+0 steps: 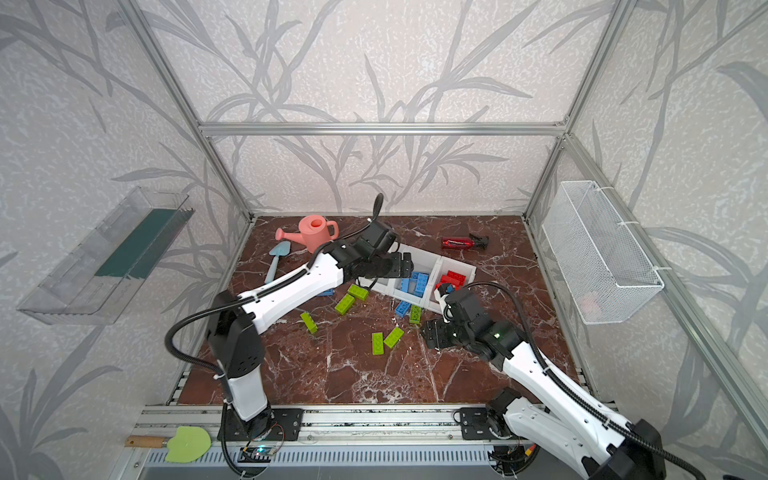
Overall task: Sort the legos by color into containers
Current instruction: 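Lower the right gripper onto a blue brick by the bin while the left withdraws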
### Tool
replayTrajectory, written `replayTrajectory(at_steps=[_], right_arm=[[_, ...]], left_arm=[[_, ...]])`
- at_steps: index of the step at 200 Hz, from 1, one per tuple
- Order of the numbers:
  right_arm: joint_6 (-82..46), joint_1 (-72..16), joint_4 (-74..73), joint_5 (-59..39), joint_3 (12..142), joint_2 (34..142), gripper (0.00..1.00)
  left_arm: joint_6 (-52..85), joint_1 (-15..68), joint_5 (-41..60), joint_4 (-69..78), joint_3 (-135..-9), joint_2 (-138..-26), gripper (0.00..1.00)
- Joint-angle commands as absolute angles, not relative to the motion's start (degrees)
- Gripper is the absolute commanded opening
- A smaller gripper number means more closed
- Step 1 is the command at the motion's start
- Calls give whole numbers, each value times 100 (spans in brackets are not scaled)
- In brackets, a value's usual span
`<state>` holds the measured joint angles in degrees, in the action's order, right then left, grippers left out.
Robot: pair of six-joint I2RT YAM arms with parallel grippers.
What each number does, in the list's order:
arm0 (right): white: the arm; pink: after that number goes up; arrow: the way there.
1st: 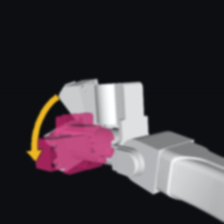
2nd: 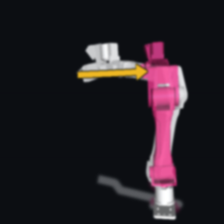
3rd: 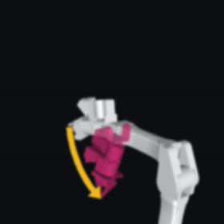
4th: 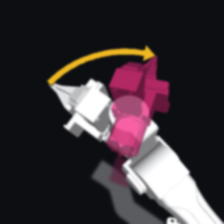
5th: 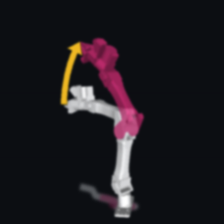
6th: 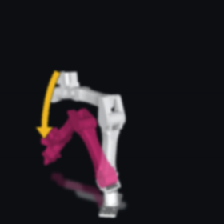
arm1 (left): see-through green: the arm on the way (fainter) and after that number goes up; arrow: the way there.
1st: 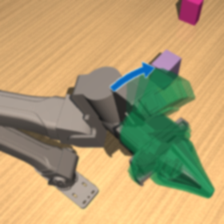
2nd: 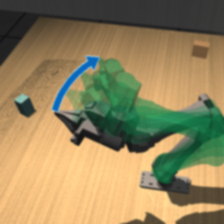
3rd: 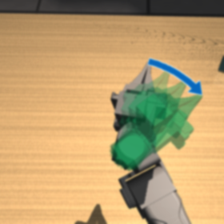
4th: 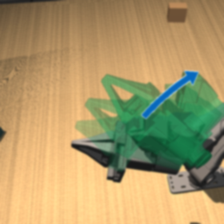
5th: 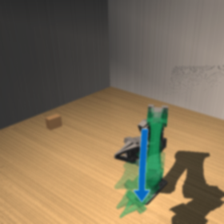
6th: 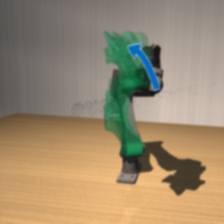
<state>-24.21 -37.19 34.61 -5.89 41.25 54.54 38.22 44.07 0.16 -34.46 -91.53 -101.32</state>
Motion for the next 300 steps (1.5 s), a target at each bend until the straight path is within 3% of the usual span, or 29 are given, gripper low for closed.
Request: replayTrajectory(at_steps=[1, 51, 114, 195, 300], right_arm=[[-2454, -4063, 3205, -110, 4471, 5974, 80], [-2720, -4371, 2236, 83, 4957, 7601, 80], [-2769, -4492, 1734, 123, 5991, 9435, 78], [-2610, -4533, 2015, 314, 6610, 10512, 76], [-2851, -5243, 1953, -230, 6962, 10666, 73]], left_arm=[[4047, 4443, -594, -3172, -8234, -9412, 95], [4172, 4443, -1445, -3417, -6338, -7586, 95], [4224, 4423, -2140, -3669, -5223, -6124, 95], [4157, 4415, -2104, -3550, -5028, -6137, 95], [4289, 4396, -2254, -3638, -4787, -5959, 94]])
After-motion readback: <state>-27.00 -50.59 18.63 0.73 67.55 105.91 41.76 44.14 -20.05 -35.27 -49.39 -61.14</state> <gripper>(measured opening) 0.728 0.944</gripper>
